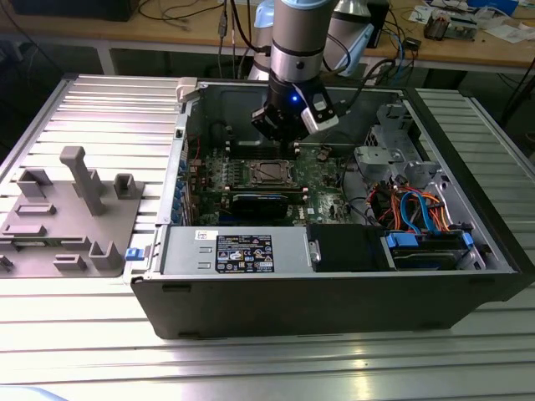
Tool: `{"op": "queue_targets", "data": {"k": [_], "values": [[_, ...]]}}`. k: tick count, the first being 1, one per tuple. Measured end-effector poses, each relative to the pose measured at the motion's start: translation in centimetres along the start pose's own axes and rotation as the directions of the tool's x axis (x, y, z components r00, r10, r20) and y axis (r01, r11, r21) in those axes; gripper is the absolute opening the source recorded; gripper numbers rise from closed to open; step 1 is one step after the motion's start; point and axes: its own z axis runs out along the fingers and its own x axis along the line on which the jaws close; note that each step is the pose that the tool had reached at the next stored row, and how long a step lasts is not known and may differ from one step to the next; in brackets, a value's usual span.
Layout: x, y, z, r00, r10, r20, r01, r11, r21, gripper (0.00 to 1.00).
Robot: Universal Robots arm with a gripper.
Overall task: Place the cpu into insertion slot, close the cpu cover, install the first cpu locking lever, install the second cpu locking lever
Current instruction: 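Install the second cpu locking lever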
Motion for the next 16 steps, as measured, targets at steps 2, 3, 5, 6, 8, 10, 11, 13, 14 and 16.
{"op": "queue_targets", "data": {"k": [2,3,5,6,8,10,11,13,14,16], "values": [[0.0,0.0,-0.01,1.0,0.0,0.0,0.0,1.0,0.0002,0.11],[0.0,0.0,-0.02,1.0,0.0,0.0,0.0,1.0,0.0006,0.11],[0.0,0.0,-0.02,1.0,0.0,0.0,0.0,1.0,0.0009,0.11],[0.0,-0.01,-0.02,1.0,0.0,0.0,0.0,1.0,0.0008,0.11],[0.0,-0.08,-0.03,1.0,0.0,-0.0001,0.0,1.0,0.001,0.11],[0.0,-0.21,-0.04,1.0,0.0,0.0,0.0,1.0,0.0009,0.11],[0.0,-0.28,-0.05,1.0,0.0,0.0,0.0,1.0,0.0009,0.11],[0.01,-0.4,-0.05,1.0,0.0,0.0,0.0,1.0,0.0008,0.11],[0.01,-0.42,-0.04,1.0,0.001,0.0001,-0.001,1.0,0.0007,0.11],[0.0,-0.45,-0.04,1.0,0.002,0.0002,-0.002,1.0,0.001,0.11]]}}
